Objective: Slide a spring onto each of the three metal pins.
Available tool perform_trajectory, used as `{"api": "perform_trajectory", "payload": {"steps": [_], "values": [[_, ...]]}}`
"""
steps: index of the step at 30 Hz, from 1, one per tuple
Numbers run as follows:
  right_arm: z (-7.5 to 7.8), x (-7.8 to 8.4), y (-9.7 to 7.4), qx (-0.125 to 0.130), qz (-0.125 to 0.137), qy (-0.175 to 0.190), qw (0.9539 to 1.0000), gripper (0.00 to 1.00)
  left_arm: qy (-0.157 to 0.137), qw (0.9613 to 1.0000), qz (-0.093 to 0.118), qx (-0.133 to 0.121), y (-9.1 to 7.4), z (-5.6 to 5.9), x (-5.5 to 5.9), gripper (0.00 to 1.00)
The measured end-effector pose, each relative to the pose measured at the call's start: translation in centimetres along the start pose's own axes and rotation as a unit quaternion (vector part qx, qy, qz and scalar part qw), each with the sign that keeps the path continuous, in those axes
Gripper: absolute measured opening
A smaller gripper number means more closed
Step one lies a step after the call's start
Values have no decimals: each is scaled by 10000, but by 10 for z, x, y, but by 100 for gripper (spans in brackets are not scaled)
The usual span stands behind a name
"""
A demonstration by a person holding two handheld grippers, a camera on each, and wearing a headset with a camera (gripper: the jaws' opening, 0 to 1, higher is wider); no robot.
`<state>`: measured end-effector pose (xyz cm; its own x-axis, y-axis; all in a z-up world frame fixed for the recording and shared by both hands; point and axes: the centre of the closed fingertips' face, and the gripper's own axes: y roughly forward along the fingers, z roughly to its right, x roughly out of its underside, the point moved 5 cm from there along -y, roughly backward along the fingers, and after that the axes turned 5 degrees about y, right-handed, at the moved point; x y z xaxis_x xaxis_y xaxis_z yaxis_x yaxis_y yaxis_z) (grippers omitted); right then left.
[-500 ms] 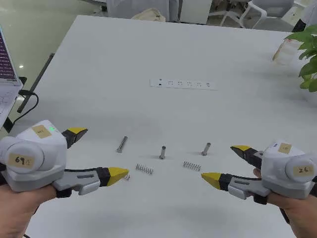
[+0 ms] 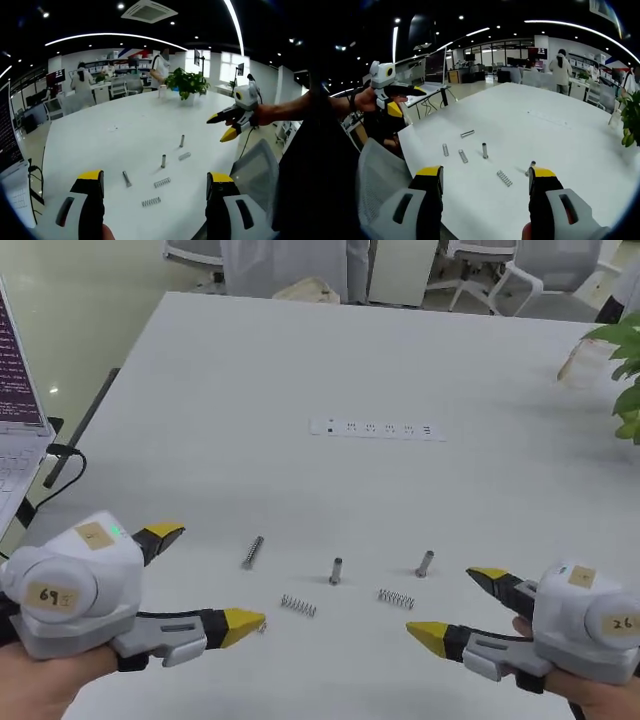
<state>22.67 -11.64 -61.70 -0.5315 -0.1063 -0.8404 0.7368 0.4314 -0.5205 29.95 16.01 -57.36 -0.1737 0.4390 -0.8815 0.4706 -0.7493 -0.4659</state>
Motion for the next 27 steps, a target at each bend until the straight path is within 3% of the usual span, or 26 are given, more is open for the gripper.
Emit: {"api": "perform_trajectory", "payload": {"steps": [14, 27], "values": [[0, 7, -8, 34, -54, -194, 9998, 71, 48, 10000, -27, 68, -1, 12, 5, 82], [-9, 13, -9, -53, -122, -222, 9997, 73, -31, 10000, -39, -5, -9, 11, 12, 82]]}}
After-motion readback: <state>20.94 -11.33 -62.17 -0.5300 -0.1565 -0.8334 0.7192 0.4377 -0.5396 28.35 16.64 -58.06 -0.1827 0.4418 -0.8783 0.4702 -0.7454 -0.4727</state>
